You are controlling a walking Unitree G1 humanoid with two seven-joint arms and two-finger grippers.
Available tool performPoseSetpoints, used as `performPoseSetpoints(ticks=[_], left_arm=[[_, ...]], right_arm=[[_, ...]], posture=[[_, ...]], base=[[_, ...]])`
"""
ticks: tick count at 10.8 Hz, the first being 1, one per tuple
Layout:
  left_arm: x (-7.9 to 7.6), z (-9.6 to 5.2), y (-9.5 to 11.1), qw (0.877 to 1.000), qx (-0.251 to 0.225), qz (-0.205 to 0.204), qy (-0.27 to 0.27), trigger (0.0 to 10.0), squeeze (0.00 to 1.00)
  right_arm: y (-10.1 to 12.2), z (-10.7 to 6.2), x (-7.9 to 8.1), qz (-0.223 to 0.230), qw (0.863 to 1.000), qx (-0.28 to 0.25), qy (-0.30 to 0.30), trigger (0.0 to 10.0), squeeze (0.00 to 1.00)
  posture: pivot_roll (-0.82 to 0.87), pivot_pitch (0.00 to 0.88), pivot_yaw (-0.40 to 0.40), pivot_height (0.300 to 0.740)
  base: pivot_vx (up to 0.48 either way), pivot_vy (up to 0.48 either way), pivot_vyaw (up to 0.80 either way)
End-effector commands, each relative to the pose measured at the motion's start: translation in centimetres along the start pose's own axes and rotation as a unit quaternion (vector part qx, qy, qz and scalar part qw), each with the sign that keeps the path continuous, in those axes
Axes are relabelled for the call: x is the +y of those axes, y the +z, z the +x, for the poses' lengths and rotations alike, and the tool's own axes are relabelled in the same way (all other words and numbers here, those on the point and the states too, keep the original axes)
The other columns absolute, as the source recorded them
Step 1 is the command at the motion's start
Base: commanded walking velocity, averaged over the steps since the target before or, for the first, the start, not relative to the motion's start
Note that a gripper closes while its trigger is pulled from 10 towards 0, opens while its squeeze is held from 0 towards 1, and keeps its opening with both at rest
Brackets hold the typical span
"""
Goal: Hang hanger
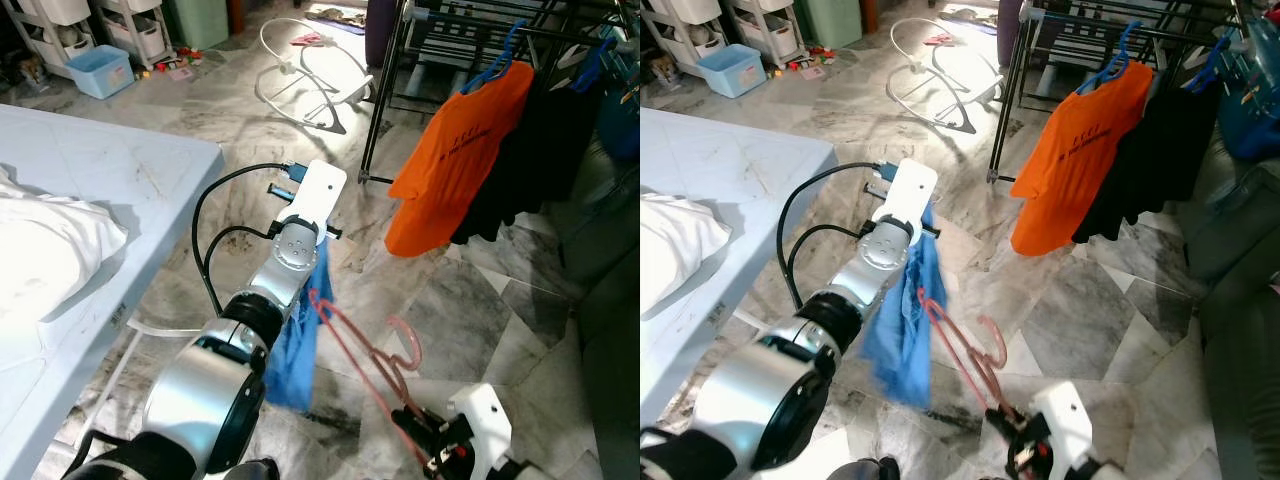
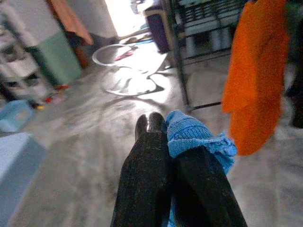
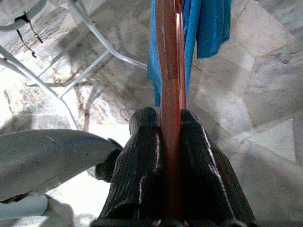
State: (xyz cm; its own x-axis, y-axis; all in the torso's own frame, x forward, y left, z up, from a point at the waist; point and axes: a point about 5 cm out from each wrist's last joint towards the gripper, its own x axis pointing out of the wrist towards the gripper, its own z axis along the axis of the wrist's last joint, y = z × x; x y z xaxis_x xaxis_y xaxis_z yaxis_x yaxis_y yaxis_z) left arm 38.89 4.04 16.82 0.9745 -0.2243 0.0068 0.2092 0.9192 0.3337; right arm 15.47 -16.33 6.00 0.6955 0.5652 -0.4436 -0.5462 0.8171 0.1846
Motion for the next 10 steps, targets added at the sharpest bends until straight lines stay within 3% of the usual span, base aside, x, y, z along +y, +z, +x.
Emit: performPoseSetpoints(ticks=[1, 7, 10], left_arm=[[0.1, 0.0, 0.6, 1.0, -0.018, -0.016, -0.013, 10.0, 0.0], [-0.7, -0.3, 3.3, 0.995, -0.035, -0.072, -0.052, 10.0, 0.0], [-1.1, -0.8, 4.1, 0.994, -0.035, -0.075, -0.066, 10.0, 0.0]], right_arm=[[0.1, -0.3, -0.4, -0.007, 1.0, -0.002, -0.003, 10.0, 0.0], [0.0, 1.2, -2.4, 0.001, 1.0, -0.008, -0.011, 10.0, 0.0], [1.3, 3.3, -4.8, -0.013, 0.999, -0.025, -0.03, 10.0, 0.0]], posture=[[0.07, 0.134, -0.032, 0.74], [0.08, 0.136, -0.03, 0.74], [0.09, 0.134, -0.034, 0.74]], base=[[0.0, 0.0, 0.0], [0.0, 0.0, 0.0], [0.0, 0.0, 0.0]])
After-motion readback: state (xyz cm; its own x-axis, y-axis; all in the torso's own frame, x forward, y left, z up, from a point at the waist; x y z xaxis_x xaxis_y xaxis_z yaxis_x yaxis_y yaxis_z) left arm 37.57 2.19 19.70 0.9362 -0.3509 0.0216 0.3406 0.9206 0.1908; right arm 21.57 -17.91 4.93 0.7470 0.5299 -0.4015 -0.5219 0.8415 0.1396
